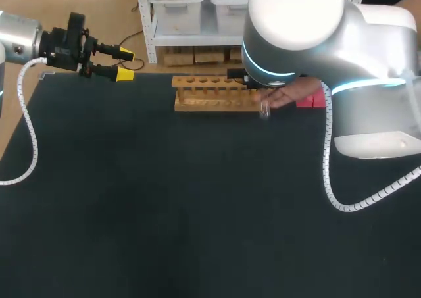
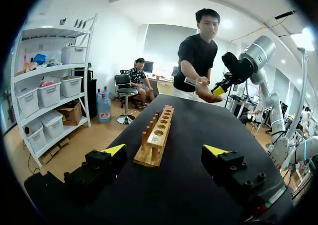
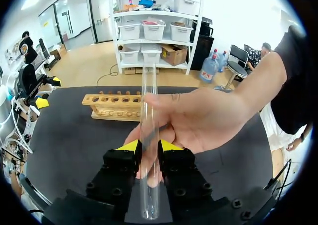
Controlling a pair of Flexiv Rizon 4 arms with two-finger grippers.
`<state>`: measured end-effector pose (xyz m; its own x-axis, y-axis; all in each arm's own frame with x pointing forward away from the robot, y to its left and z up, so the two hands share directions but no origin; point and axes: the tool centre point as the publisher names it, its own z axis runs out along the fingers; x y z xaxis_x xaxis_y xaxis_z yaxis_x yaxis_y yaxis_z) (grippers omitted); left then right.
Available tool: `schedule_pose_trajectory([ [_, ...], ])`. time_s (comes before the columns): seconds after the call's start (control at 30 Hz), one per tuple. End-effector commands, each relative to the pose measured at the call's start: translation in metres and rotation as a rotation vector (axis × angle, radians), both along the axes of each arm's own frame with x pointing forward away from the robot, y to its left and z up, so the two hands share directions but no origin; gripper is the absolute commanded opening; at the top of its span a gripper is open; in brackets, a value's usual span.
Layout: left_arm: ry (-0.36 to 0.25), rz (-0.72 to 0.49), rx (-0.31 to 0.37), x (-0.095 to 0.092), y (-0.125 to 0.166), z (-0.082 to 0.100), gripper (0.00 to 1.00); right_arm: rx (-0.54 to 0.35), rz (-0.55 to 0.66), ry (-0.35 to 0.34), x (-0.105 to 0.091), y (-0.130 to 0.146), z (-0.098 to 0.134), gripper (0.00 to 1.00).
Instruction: Grasp the test tube, adjust it, and insert it.
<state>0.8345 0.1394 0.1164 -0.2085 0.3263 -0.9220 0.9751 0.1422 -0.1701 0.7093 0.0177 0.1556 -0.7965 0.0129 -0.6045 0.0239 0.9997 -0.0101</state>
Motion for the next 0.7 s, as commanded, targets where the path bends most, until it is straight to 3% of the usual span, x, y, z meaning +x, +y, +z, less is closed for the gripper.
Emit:
schedule_pose_trajectory([
  [0.03, -0.002, -0.001, -0.001, 0.001, 0.0, -0.001, 1.0, 0.002, 0.0, -0.005, 0.0, 0.0, -0.001, 0.0],
  [0.43, -0.002, -0.001, -0.001, 0.001, 0.0, -0.001, 1.0, 0.002, 0.0, -0.005, 0.0, 0.0, -0.001, 0.0],
  [0.7, -0.002, -0.001, -0.001, 0.001, 0.0, -0.001, 1.0, -0.007, -0.012, -0.021, 0.014, 0.004, -0.012, 0.0],
])
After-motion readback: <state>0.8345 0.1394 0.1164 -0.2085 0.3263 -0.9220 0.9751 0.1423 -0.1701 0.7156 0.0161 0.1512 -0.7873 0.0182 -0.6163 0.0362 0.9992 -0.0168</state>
